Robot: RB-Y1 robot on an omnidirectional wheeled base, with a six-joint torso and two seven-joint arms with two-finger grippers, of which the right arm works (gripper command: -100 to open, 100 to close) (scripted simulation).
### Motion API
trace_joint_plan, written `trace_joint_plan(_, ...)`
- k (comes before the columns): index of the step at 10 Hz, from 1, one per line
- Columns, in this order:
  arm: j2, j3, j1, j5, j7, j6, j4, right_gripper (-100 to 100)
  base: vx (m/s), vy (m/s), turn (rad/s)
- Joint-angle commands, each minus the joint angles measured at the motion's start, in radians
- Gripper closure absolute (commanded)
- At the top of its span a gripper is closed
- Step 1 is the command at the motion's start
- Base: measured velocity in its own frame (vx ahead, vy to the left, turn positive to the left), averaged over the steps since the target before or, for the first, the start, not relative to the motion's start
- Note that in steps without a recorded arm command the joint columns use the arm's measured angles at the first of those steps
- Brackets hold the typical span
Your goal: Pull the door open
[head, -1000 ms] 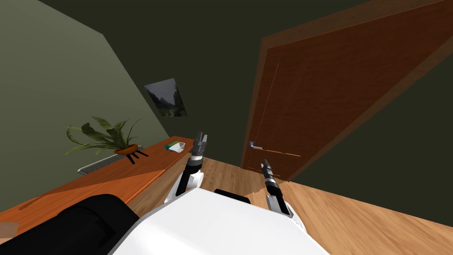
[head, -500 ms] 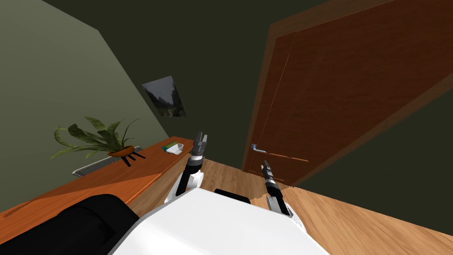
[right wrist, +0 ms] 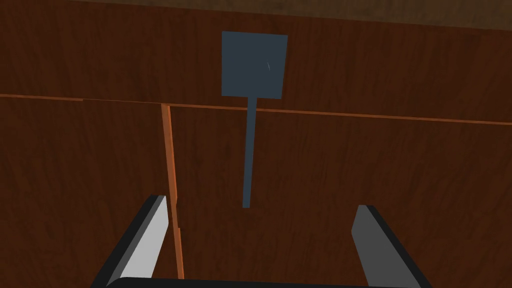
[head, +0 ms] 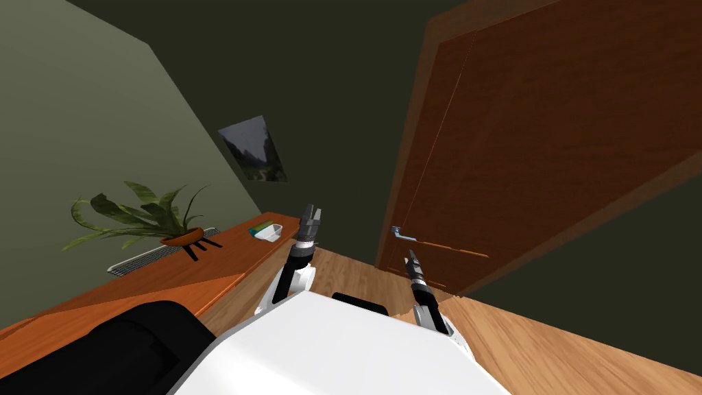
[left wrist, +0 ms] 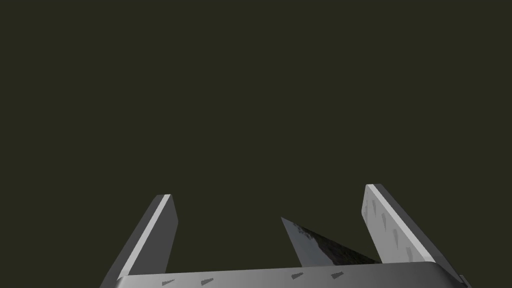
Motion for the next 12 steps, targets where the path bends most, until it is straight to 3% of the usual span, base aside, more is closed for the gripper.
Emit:
trace_joint_plan(1, -0.014, -0.008, 0.007, -0.006, -0.011, -0.011, 0.010, -100, 0.118, 0.040, 0.116)
trace_joint_plan(2, -0.019, -0.011, 0.010, -0.008, -0.015, -0.014, 0.013, -100, 0.187, 0.035, 0.091)
trace_joint_plan(5, -0.060, -0.033, 0.030, -0.025, -0.047, -0.045, 0.041, -100, 0.192, 0.025, 0.144)
trace_joint_plan(7, -0.060, -0.033, 0.030, -0.025, -0.047, -0.045, 0.041, -100, 0.092, 0.006, 0.012)
trace_joint_plan(8, -0.087, -0.048, 0.043, -0.037, -0.067, -0.065, 0.060, -100, 0.112, 0.010, 0.179)
trace_joint_plan(9, -0.087, -0.048, 0.043, -0.037, -0.067, -0.065, 0.051, -100, 0.145, 0.013, 0.113)
trace_joint_plan(11, -0.108, -0.060, 0.053, -0.046, -0.084, -0.081, 0.074, -100, 0.177, -0.011, 0.087)
trace_joint_plan(12, -0.104, -0.056, 0.042, -0.043, -0.079, -0.089, 0.091, -100, 0.087, -0.012, 0.017)
